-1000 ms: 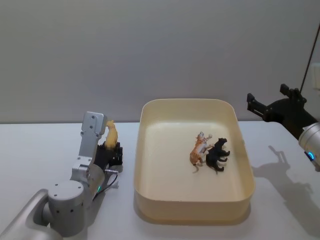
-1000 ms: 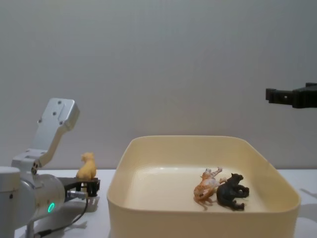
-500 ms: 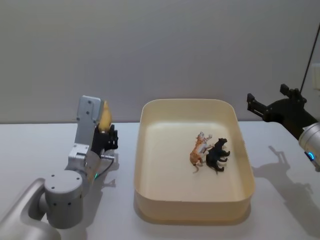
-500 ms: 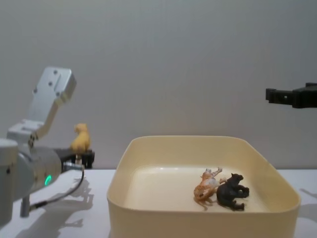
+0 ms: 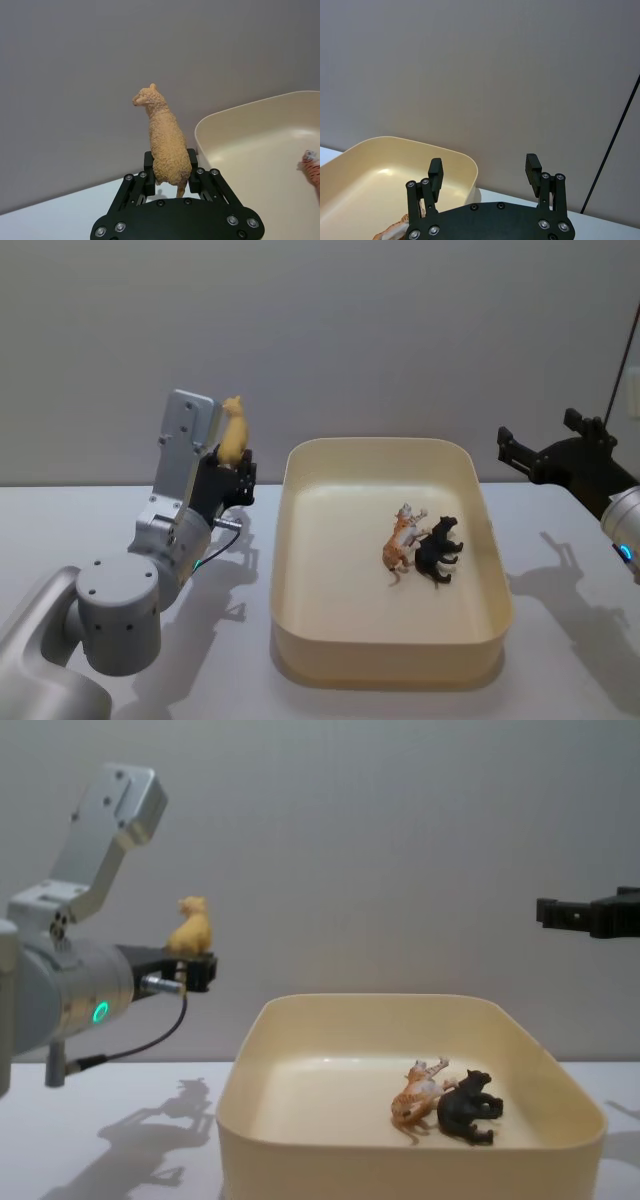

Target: Pick up the toy alternately with two hands and place it into the central storage box.

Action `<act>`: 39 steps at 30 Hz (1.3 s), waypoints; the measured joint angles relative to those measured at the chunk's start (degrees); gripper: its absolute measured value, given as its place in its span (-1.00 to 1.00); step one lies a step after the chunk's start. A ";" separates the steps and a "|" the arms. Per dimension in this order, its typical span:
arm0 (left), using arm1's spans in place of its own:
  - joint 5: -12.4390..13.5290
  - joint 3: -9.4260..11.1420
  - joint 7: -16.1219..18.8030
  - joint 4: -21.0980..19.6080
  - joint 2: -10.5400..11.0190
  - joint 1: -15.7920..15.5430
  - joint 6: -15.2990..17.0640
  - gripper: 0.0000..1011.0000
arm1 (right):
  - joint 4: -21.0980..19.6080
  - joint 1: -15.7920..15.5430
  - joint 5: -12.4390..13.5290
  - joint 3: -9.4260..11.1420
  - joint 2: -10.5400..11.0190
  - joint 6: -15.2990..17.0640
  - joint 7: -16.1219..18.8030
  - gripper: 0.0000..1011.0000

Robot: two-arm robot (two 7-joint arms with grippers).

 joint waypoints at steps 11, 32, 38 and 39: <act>0.41 0.23 -7.46 -3.78 0.36 -0.22 3.17 -0.35 | 0.00 0.00 0.00 0.00 0.00 0.00 0.00 0.98; 7.04 3.68 -23.70 -3.77 -2.17 -4.08 7.20 0.10 | 0.00 0.00 0.00 0.00 0.00 0.00 0.00 0.98; 8.35 4.32 -25.97 -3.38 -2.71 -4.80 7.63 0.53 | 0.00 0.00 0.00 0.00 0.00 0.00 0.00 0.98; 8.48 4.39 -26.19 -3.35 -2.77 -4.88 7.67 0.53 | 0.00 0.00 0.00 0.00 0.00 0.00 0.00 0.98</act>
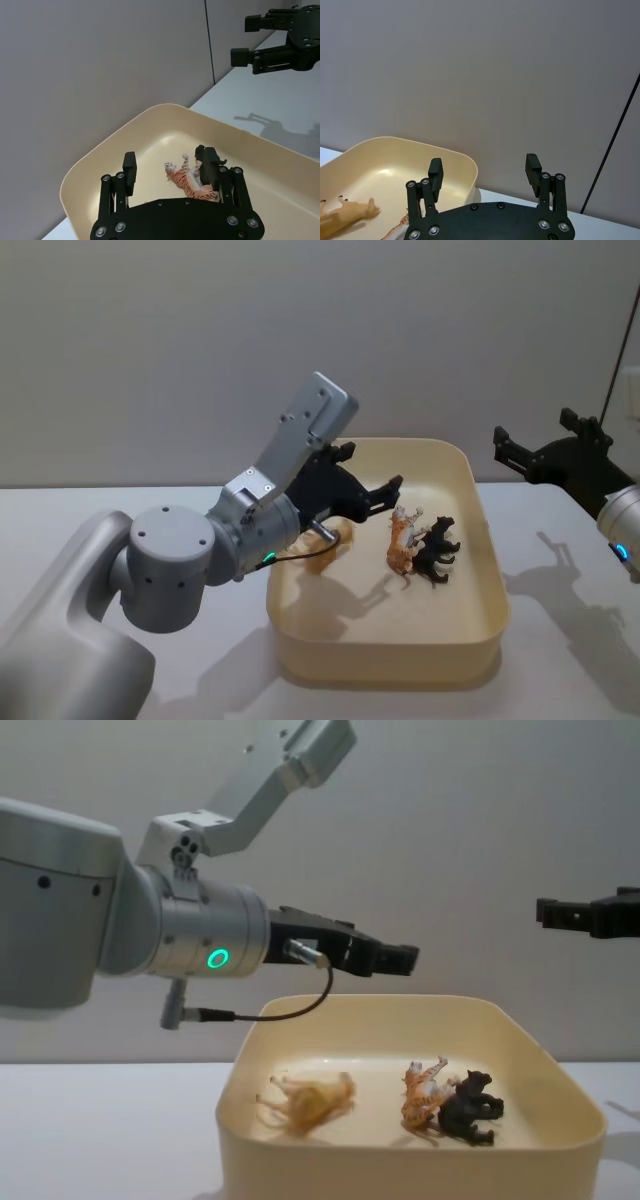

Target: Pick up the toy alternately with two hands and place it into the central storage box.

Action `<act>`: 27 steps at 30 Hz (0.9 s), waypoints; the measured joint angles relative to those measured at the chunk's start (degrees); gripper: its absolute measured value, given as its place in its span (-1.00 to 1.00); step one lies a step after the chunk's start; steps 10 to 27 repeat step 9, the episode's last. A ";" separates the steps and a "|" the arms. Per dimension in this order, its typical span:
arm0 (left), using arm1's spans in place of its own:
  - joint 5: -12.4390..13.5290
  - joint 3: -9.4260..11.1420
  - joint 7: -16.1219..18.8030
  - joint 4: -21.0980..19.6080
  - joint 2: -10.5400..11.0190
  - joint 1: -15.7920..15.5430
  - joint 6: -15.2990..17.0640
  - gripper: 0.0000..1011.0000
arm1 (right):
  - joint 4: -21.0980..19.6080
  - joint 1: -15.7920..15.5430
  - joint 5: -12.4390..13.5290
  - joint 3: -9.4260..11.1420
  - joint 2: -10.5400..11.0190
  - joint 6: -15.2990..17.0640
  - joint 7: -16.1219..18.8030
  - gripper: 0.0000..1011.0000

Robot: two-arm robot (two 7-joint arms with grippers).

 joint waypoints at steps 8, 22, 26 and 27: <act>0.93 0.46 -1.57 0.25 -0.37 -0.46 0.30 0.98 | 0.00 0.00 0.00 0.00 0.00 0.00 0.00 0.98; 1.07 0.52 -1.80 0.29 -0.43 -0.53 0.34 0.98 | 0.00 0.00 0.00 0.00 0.00 0.00 0.00 0.98; 1.07 0.52 -1.80 0.29 -0.43 -0.53 0.34 0.98 | 0.00 0.00 0.00 0.00 0.00 0.00 0.00 0.98; 1.07 0.52 -1.80 0.29 -0.43 -0.53 0.34 0.98 | 0.00 0.00 0.00 0.00 0.00 0.00 0.00 0.98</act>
